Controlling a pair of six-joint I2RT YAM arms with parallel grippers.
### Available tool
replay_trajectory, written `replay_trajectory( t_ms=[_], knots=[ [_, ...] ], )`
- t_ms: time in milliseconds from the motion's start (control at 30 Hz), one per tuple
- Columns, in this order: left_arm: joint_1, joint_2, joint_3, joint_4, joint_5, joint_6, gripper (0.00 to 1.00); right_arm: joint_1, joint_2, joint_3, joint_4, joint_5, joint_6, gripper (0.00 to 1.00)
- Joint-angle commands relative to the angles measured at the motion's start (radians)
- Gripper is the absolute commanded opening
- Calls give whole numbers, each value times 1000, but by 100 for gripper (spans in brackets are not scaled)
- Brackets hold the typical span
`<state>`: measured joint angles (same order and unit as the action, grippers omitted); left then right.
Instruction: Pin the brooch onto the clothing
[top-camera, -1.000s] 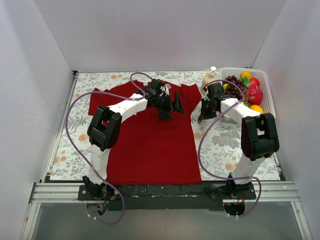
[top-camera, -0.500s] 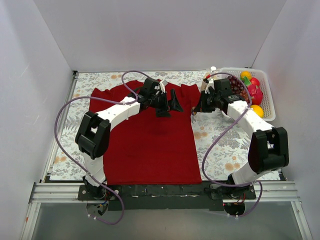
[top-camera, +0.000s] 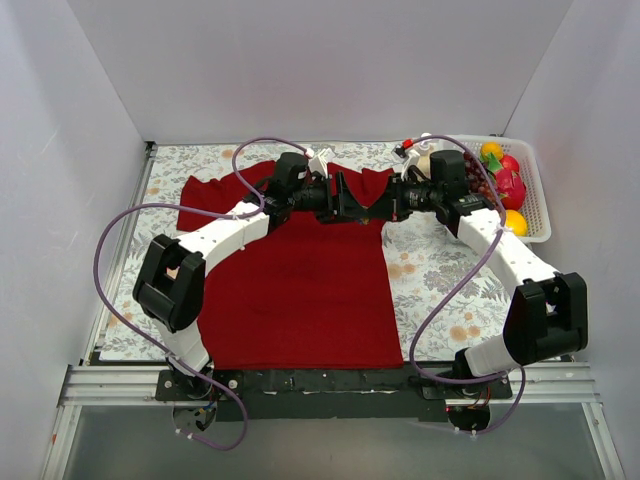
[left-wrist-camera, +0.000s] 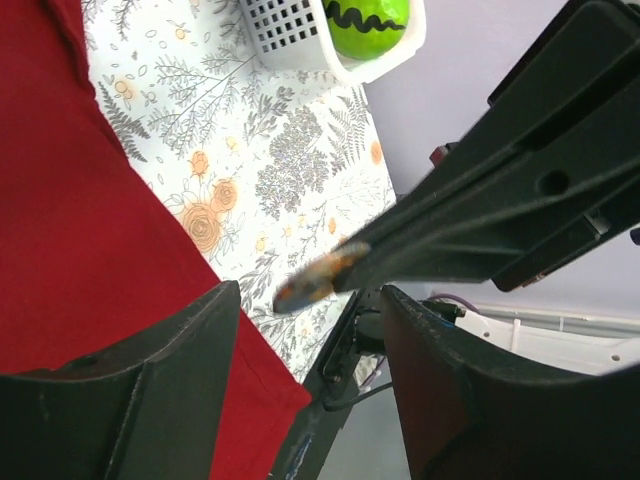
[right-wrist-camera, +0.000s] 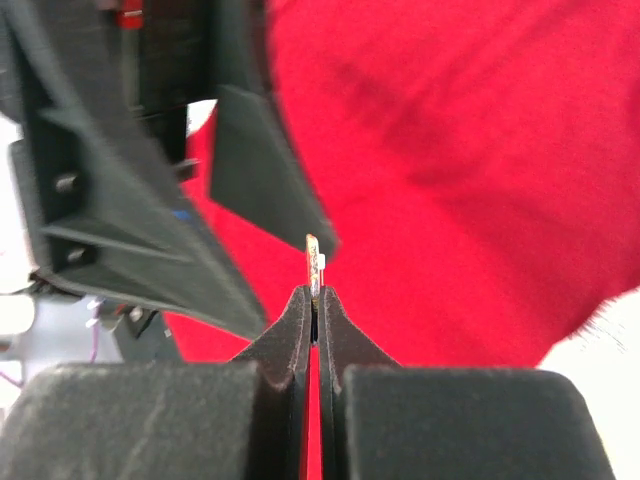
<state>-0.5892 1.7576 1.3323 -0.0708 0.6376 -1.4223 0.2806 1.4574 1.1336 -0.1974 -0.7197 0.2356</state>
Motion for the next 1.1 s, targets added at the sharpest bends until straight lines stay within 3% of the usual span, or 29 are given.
replay_trajectory(
  t_ms=[0,67,200,367,400,433,467,500,600,633,700,733,833,933,1067],
  knots=[
    [5,-66,-5,57,39,-1,56,8,-55,-20,108,-127,36,1],
    [5,-73,-16,65,40,-6,54,8,-68,-37,136,-145,50,1],
    [5,-90,-38,118,45,-20,35,8,-72,-51,144,-150,54,1],
    [5,-112,-50,140,59,-15,31,8,-78,-57,151,-152,60,1],
    [5,-113,-50,144,65,-15,27,6,-78,-57,154,-155,62,1],
    [5,-115,-51,147,73,-17,11,8,-78,-57,157,-156,68,1],
    [5,-115,-51,149,76,-18,4,8,-80,-55,164,-159,71,1],
    [5,-116,-51,149,77,-18,0,6,-81,-54,167,-159,73,1],
    [5,-129,-61,152,73,-18,0,8,-89,-48,177,-159,88,2],
    [5,-133,-64,152,68,-18,0,6,-97,-44,181,-155,91,20],
    [5,-150,-70,155,60,-12,0,8,-117,-41,185,-146,99,35],
    [5,-158,-73,155,57,-10,0,8,-126,-40,187,-138,100,49],
    [5,-194,-84,158,47,3,0,8,-170,-51,229,-101,120,68],
    [5,-234,-102,164,42,16,0,6,-207,-69,278,-86,157,75],
    [5,-280,-134,193,48,22,0,5,-230,-101,372,-107,244,76]
  ],
)
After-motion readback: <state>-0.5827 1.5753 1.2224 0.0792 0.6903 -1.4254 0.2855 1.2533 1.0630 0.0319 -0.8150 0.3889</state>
